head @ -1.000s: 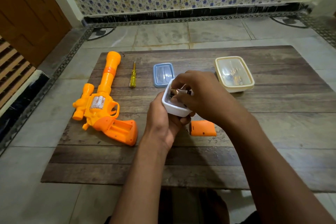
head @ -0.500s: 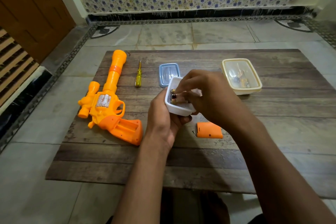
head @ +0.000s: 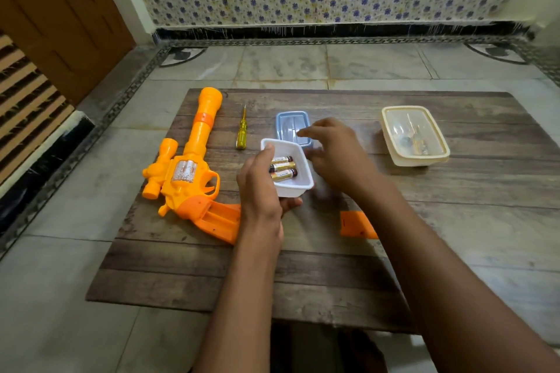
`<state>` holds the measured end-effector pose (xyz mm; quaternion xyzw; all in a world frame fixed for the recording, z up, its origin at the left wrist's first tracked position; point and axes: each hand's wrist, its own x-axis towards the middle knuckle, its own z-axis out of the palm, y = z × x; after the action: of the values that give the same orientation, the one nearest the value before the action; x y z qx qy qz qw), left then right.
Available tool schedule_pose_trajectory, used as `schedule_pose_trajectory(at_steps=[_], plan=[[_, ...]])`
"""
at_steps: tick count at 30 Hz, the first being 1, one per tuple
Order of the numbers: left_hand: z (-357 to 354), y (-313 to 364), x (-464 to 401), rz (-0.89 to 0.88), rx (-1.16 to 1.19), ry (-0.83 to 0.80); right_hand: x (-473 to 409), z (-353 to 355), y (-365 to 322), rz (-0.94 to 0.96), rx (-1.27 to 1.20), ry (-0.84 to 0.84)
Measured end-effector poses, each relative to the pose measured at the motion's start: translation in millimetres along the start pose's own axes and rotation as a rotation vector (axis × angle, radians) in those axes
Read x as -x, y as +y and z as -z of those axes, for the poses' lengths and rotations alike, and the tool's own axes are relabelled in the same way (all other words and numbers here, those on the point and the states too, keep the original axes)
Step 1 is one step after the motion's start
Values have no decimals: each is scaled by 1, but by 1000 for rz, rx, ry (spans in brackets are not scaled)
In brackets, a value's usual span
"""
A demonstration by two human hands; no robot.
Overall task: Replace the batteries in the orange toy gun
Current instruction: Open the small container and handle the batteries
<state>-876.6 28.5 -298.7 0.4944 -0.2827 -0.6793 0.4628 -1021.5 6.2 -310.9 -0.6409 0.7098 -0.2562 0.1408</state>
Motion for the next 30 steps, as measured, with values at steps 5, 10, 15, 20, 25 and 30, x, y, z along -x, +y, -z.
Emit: schedule_pose_trajectory(at_steps=[5,10,15,20,25,30], plan=[[6,-3,-11,-28,9,38,-37,-22,1,1,121,-186],[11,-1,-17,-18,68,71,-40,-22,0,83,230,-243],[13,1,-17,15,87,60,-15,-17,8,-2,127,-83],[11,-1,-17,21,66,40,-12,-12,0,-47,62,18],[10,-2,-18,13,44,27,-13,-11,-11,-65,50,91],[11,-1,-16,6,44,35,-17,-20,-3,-68,28,140]])
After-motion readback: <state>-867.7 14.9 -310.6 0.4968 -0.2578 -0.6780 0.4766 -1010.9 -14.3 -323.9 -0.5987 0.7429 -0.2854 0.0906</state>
